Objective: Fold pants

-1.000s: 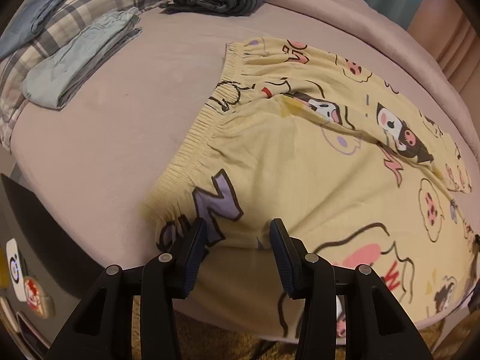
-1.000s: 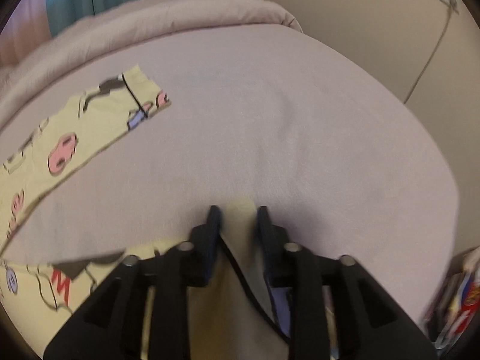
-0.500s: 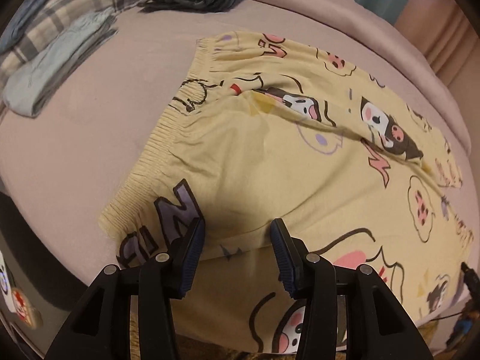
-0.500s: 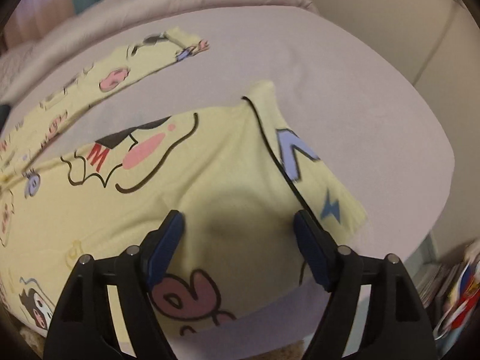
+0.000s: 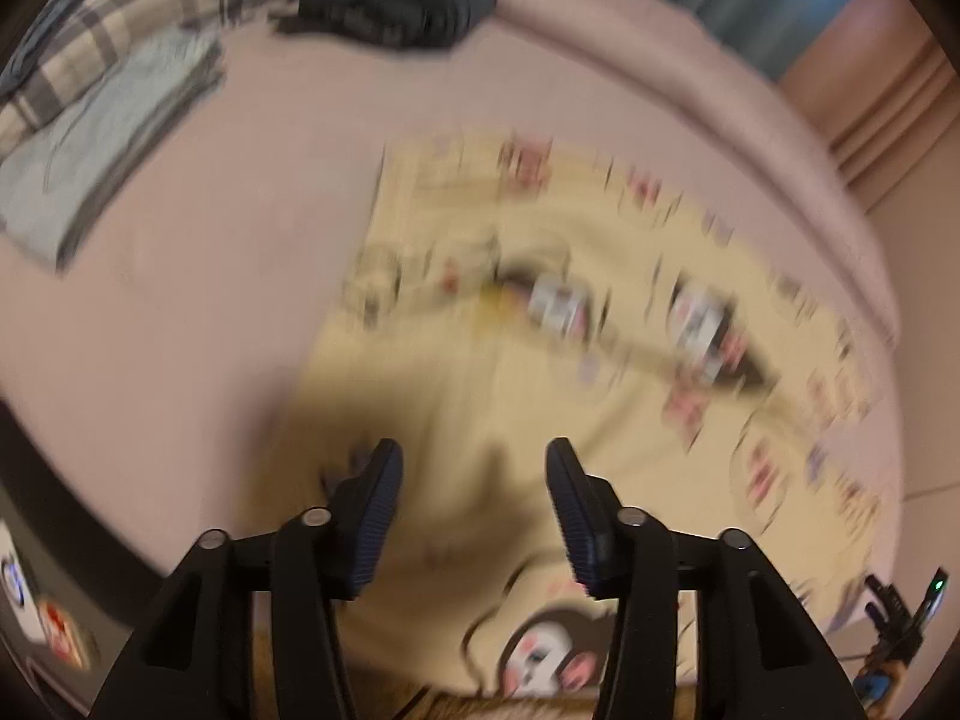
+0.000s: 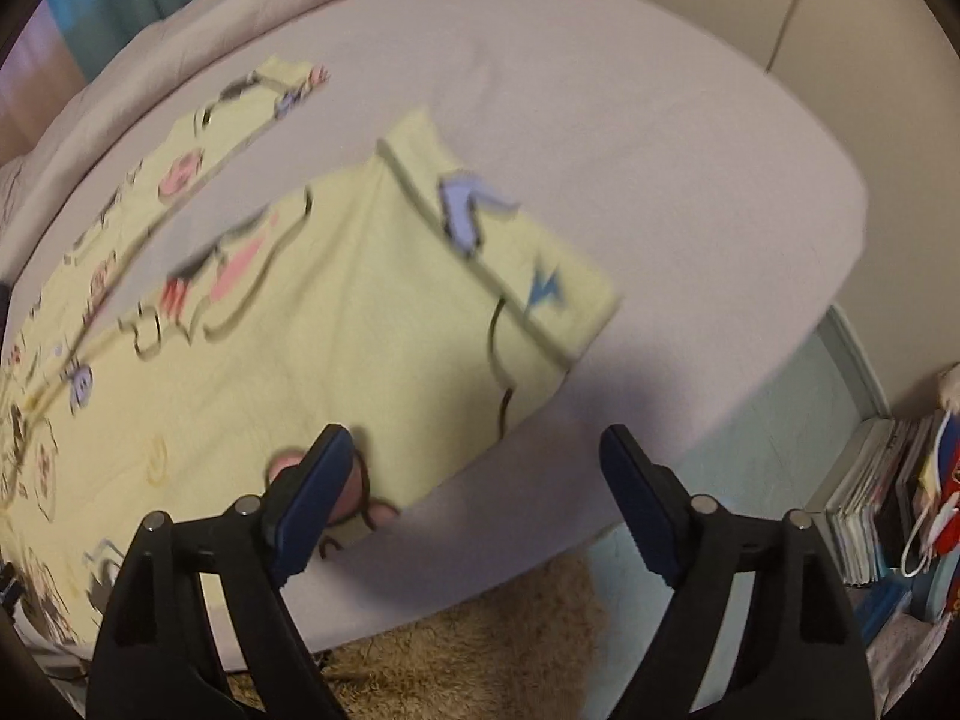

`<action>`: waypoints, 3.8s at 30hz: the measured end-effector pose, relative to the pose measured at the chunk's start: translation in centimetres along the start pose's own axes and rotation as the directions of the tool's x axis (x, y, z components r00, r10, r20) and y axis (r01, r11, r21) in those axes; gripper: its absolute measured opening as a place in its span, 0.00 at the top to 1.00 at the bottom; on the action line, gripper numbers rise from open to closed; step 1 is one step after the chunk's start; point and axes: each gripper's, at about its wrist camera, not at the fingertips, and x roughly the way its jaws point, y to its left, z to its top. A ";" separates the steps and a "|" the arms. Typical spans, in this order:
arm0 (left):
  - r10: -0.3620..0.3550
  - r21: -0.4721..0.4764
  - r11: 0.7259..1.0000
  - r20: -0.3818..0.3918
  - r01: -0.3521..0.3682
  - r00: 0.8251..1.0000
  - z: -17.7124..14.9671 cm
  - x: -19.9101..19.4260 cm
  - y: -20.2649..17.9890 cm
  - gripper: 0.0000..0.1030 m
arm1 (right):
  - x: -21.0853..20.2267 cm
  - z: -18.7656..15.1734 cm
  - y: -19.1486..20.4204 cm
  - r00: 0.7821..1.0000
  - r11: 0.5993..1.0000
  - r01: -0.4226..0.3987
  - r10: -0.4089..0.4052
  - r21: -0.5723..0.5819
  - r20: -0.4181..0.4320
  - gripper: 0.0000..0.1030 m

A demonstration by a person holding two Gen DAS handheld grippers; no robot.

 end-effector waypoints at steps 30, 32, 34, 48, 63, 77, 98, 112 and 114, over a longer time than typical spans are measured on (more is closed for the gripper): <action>0.157 -0.051 0.987 0.046 -0.155 0.986 13.8 12.5 1.0 0.53 | 18.9 28.1 22.7 0.994 0.965 -0.107 0.113 -0.241 0.009 0.17; 0.143 -0.055 0.989 0.073 -0.139 0.987 13.7 12.2 0.8 0.88 | 18.4 27.3 23.1 0.989 0.964 -0.089 0.116 -0.250 0.094 0.26; 0.094 -0.070 0.994 0.083 -0.089 0.992 13.6 12.3 0.6 0.98 | 17.8 26.8 23.5 0.985 0.962 -0.090 0.124 -0.257 0.120 0.81; -0.095 -0.005 0.995 0.257 0.099 0.962 12.7 1.7 -2.3 1.00 | 3.4 28.3 19.7 0.886 0.906 -0.409 0.422 -0.105 0.194 0.93; -0.081 -0.077 0.993 0.139 0.092 0.987 1.2 1.5 3.7 1.00 | 2.9 15.5 2.7 0.872 0.896 -0.441 0.443 -0.056 0.211 0.92; -0.129 -0.111 0.982 0.183 0.151 0.975 -0.8 -3.0 4.9 1.00 | 0.0 8.3 -1.8 0.869 0.881 -0.465 0.434 0.090 0.238 0.92; 0.010 -0.152 0.988 -0.056 -0.018 0.998 -3.6 2.9 7.3 1.00 | 3.9 2.0 -3.9 0.942 0.919 -0.328 0.302 0.220 0.143 0.93; 0.066 -0.112 0.992 0.074 -0.057 0.995 -0.9 -3.7 5.2 0.60 | 0.6 4.9 -3.5 0.985 0.976 -0.164 0.155 0.140 0.070 0.48; 0.045 -0.101 0.994 0.095 -0.035 0.994 -0.3 -4.3 4.7 0.59 | 2.2 3.7 -3.5 0.987 0.973 -0.162 0.163 0.165 0.011 0.50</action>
